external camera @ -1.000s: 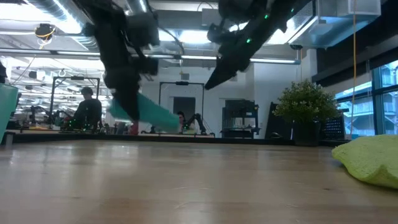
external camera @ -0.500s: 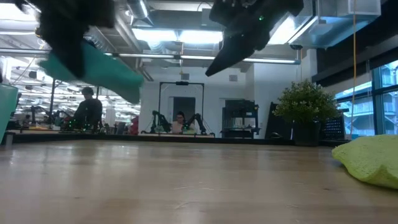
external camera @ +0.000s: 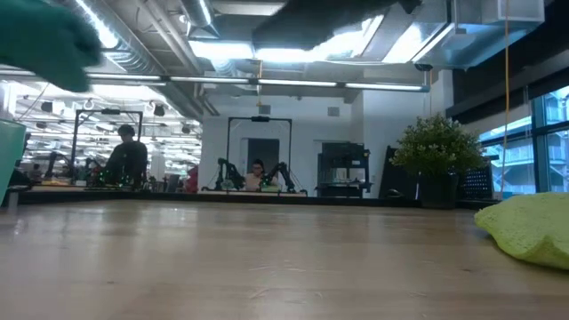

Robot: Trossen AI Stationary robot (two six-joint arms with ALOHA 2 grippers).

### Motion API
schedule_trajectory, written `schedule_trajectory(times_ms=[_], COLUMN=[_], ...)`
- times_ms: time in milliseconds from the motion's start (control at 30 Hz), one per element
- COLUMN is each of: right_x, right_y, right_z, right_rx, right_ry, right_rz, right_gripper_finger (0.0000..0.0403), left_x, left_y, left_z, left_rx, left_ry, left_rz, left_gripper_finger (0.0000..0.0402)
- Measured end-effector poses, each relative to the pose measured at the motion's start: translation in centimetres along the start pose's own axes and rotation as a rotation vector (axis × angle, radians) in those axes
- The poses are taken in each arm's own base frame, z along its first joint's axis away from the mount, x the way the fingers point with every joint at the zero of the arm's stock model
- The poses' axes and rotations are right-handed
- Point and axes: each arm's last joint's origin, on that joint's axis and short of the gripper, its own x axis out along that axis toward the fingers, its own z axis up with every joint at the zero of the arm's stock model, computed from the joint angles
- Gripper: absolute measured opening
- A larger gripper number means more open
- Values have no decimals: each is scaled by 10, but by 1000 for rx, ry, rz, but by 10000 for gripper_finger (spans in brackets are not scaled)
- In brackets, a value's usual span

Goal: Roll microfiber towels into tight, uniform cylinder then place into a basket
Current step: Put the rolled teal blue microfiber towel into the bin

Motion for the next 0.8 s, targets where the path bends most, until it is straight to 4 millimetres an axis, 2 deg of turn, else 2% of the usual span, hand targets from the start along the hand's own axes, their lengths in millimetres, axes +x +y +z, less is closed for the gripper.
schedule_trajectory(times_ms=[167, 500, 633, 800], right_x=[9, 68, 94, 123], right_y=[-8, -6, 5, 29], right_z=[21, 55, 57, 54], right_rx=[-1, -22, -24, -41], right_ry=[-35, -45, -44, -29], right_rz=[-13, 195, 322, 382], right_gripper_finger=[163, 163, 163, 163], left_x=[1, 16, 22, 35], left_y=[-17, -46, -58, -68], left_z=[-23, -45, -56, -71], left_rx=[-41, -56, -63, -57], left_ry=[13, 20, 27, 46], left_rz=[-33, -126, -171, -182], left_gripper_finger=[15, 13, 13, 13])
